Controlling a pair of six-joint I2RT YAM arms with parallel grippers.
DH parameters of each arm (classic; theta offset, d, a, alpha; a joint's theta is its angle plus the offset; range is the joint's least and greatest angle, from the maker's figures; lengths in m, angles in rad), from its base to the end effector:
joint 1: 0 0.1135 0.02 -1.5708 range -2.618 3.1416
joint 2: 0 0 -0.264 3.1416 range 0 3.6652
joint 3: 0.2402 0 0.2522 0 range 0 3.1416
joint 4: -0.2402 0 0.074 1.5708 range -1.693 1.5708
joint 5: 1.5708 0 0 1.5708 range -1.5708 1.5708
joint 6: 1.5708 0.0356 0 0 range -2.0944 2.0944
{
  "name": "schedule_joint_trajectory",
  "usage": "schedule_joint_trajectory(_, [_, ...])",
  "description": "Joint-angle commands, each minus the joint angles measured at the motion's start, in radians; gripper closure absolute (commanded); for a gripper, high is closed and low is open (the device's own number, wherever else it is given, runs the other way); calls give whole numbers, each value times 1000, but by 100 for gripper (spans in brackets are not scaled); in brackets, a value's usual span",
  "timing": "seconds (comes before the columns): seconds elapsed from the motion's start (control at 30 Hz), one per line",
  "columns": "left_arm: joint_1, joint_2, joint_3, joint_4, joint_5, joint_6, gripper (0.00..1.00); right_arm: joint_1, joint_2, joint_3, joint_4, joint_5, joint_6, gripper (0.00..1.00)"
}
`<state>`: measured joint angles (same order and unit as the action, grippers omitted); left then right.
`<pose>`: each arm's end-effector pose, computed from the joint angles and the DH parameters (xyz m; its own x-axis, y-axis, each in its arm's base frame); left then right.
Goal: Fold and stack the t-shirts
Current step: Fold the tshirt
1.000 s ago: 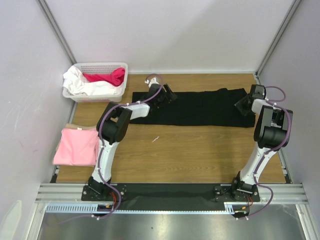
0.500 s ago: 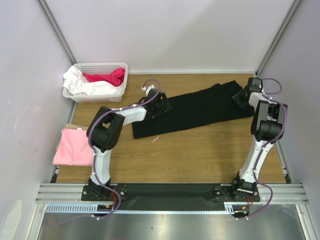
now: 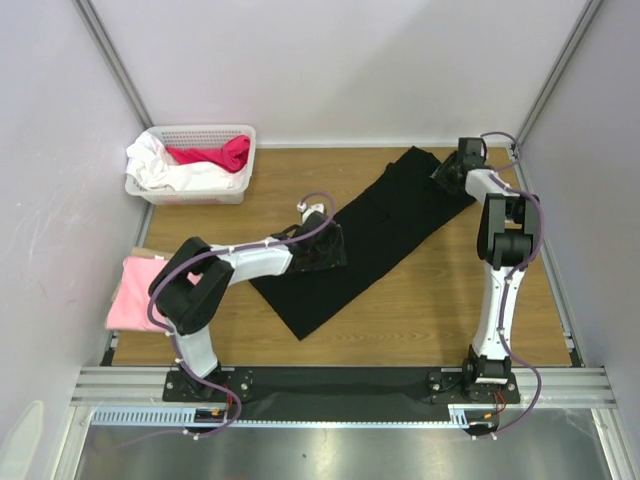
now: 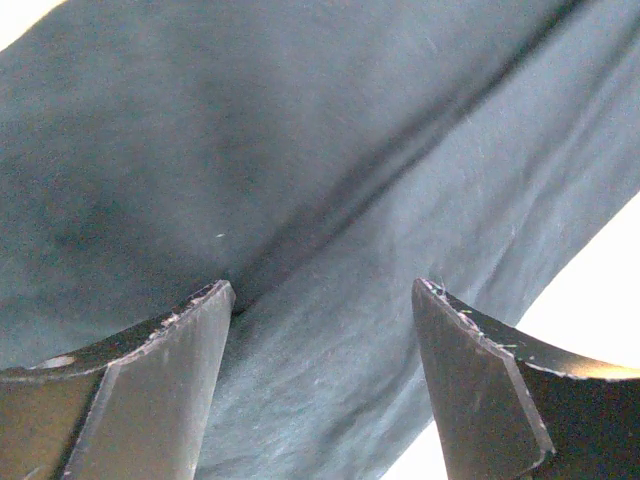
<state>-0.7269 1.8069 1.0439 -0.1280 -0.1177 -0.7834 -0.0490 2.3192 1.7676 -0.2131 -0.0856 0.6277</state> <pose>0.2785 -0.2421 0.1592 -0.8385 -0.1921 -0.5098 0.0184 0.9252 -0.3789 0.5182 -0.0224 0.1539 -0.5672 0.6137 -0.5493 0.3957 0.7880 0.4717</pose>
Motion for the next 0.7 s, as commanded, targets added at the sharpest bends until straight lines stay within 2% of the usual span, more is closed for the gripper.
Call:
schedule_joint_trajectory(0.0, [-72, -4, -59, -134, 59, 59, 21, 46, 71, 78, -17, -6, -13, 58])
schedule_joint_trajectory(0.23, [-183, 69, -4, -145, 176, 197, 21, 155, 183, 216, -37, -29, -16, 57])
schedule_joint_trajectory(0.47, [-233, 61, -28, -68, 282, 182, 22, 235, 324, 467, -80, -54, -11, 57])
schedule_joint_trajectory(0.53, [-258, 89, 8, -76, 299, 194, 22, 259, 370, 552, -88, -69, -3, 57])
schedule_joint_trajectory(0.67, [-292, 141, 76, -96, 355, 231, 22, 297, 408, 604, -72, -78, 7, 55])
